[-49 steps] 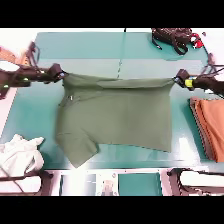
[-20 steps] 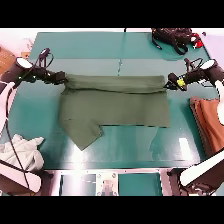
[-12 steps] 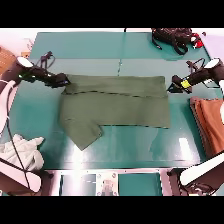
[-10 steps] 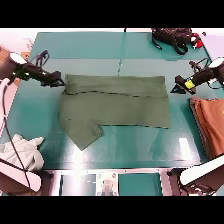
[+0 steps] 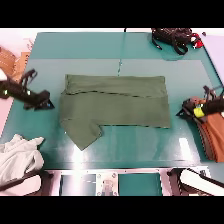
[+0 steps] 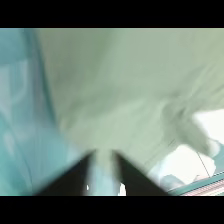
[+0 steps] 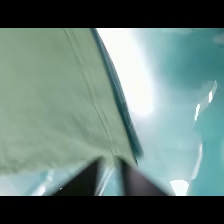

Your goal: Fold the shirts.

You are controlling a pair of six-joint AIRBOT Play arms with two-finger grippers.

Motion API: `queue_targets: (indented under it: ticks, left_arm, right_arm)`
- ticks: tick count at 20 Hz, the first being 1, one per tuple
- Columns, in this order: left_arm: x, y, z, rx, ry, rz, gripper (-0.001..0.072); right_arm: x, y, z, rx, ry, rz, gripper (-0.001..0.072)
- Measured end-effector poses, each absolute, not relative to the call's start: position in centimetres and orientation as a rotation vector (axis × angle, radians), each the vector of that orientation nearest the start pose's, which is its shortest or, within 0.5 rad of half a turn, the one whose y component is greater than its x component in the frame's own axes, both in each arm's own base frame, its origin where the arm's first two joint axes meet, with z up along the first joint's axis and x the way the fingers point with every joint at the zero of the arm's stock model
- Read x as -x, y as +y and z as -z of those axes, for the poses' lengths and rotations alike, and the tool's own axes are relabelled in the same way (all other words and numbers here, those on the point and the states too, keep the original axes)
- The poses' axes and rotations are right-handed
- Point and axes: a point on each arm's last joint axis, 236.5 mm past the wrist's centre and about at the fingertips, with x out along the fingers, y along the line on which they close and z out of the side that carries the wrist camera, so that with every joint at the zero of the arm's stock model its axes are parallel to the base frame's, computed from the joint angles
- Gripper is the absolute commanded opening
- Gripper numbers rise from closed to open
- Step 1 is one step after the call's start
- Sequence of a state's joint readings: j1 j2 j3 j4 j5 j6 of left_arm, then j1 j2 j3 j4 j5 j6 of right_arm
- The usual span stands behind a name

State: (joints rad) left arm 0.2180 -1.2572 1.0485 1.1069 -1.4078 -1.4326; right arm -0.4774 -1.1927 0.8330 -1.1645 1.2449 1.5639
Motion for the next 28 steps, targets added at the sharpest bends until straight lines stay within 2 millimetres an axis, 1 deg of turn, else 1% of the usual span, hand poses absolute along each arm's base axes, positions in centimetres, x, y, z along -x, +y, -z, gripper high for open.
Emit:
queue_targets:
  ticks: [2,3,4,5,7,8,9,10,11,14,15,16,17,18,19,20,21,23,26,28]
  left_arm:
    - [-28.4,-4.1,2.0,0.515,1.513,0.183,0.0447]
    - [-26.9,-4.3,3.2,0.532,1.534,0.164,0.0448]
    - [-25.8,-4.5,4.4,0.547,1.55,0.149,0.0448]
    - [-24.9,-5.0,5.4,0.575,1.553,0.138,0.0447]
    - [-24.1,-5.9,7.2,0.634,1.536,0.133,0.0447]
    - [-24.1,-6.4,7.8,0.665,1.516,0.134,0.0448]
    - [-24.0,-6.8,8.5,0.695,1.498,0.132,0.0448]
    - [-23.7,-7.1,9.1,0.717,1.489,0.128,0.0448]
    - [-23.6,-7.4,9.5,0.741,1.479,0.123,0.0448]
    - [-23.8,-8.3,10.0,0.809,1.441,0.124,0.0446]
    - [-24.2,-8.4,10.0,0.823,1.417,0.126,0.0445]
    - [-24.7,-8.5,10.0,0.834,1.389,0.129,0.0344]
    - [-25.3,-8.4,10.1,0.84,1.357,0.124,0.019]
    - [-25.8,-8.2,10.1,0.834,1.329,0.121,0.0042]
    - [-26.6,-8.2,9.8,0.85,1.295,0.126,0.0025]
    - [-27.1,-8.6,9.4,0.867,1.268,0.146,0.0025]
    - [-27.4,-8.8,9.0,0.868,1.251,0.166,0.0024]
    - [-28.6,-9.4,7.5,0.871,1.203,0.222,0.0024]
    - [-29.6,-10.1,4.5,0.836,1.154,0.316,0.0024]
    - [-29.7,-10.4,2.4,0.79,1.127,0.365,0.0023]
  right_arm:
    - [-26.6,-2.9,6.2,-0.83,1.415,0.17,0.0342]
    - [-26.1,-2.1,6.8,-0.857,1.405,0.169,0.0344]
    - [-25.8,-1.4,7.4,-0.872,1.4,0.167,0.0366]
    - [-25.7,-0.7,7.8,-0.88,1.394,0.159,0.0379]
    - [-25.8,0.5,8.5,-0.883,1.381,0.147,0.0384]
    - [-26.1,0.9,8.8,-0.887,1.369,0.142,0.0395]
    - [-26.4,1.4,9.1,-0.893,1.359,0.137,0.0425]
    - [-26.8,1.8,9.3,-0.906,1.353,0.134,0.0424]
    - [-27.1,2.3,9.6,-0.923,1.348,0.132,0.0425]
    - [-27.8,3.1,10.2,-0.976,1.34,0.134,0.0425]
    - [-28.0,3.1,10.5,-0.983,1.337,0.139,0.0424]
    - [-28.2,3.2,10.6,-0.995,1.33,0.144,0.0424]
    - [-28.5,3.2,10.7,-1.002,1.32,0.148,0.0422]
    - [-28.8,3.1,10.7,-1.012,1.309,0.154,0.0392]
    - [-29.0,3.0,10.8,-1.014,1.3,0.16,0.024]
    - [-29.2,2.7,10.9,-1.01,1.29,0.167,0.0022]
    - [-29.2,2.7,11.0,-1.01,1.287,0.171,0.002]
    - [-29.3,2.8,10.9,-1.01,1.284,0.163,0.0019]
    - [-29.1,2.9,10.6,-0.99,1.305,0.133,0.0018]
    - [-28.6,2.5,10.1,-0.965,1.329,0.114,0.0018]
